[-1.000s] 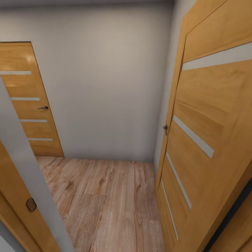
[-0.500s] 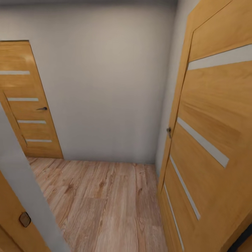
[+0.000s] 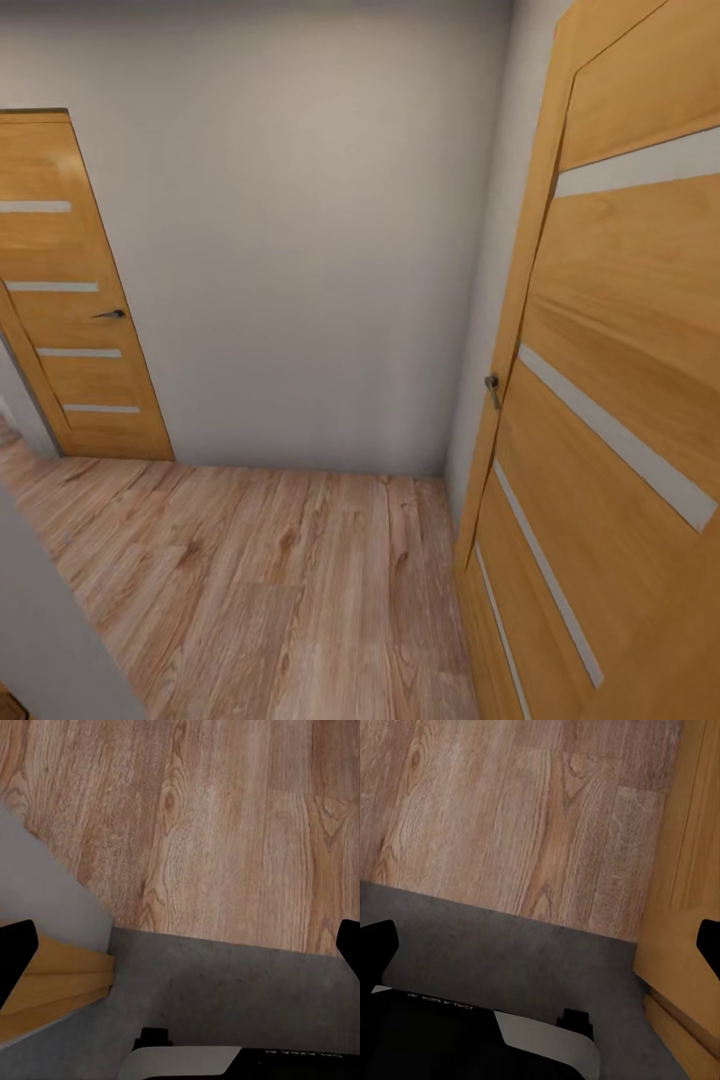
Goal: Move the two storage containers from the living room to the garage. In the garage, place one container on the floor and stack the other container on top of it (either order is fine).
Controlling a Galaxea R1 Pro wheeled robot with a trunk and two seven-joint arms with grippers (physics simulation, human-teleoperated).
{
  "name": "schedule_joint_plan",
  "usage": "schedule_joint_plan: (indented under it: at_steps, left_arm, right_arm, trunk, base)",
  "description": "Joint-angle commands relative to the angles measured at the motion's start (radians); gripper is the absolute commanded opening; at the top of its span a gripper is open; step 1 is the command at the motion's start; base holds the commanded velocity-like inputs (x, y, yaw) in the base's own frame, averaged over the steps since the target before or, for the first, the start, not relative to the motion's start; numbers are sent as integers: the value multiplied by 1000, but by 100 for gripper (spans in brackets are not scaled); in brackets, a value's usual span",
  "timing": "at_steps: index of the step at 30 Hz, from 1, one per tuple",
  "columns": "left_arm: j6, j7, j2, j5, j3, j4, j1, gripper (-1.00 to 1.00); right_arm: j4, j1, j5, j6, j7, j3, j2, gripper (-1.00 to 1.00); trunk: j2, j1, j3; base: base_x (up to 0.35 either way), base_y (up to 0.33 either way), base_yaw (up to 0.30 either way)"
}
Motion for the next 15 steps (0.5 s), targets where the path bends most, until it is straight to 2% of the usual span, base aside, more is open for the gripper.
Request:
schedule_joint_plan:
  at_steps: [1, 10, 15]
  left_arm:
    - [-6, -5, 0, 8, 1, 4, -2, 100]
    - [-6, -5, 0, 8, 1, 5, -2, 100]
    - [-6, -5, -1, 8, 1, 5, -2, 100]
  right_arm:
    - [4, -2, 9, -7, 1, -9, -1, 100]
    - [4, -2, 10, -8, 1, -9, -1, 100]
    - [4, -2, 7, -8, 1, -10, -1, 100]
  trunk:
    - [-2, 1, -2]
    - [-2, 1, -2]
    - [-2, 1, -2]
  base:
    - [26, -1, 0]
    - [5, 0, 0]
    - [222, 0, 0]
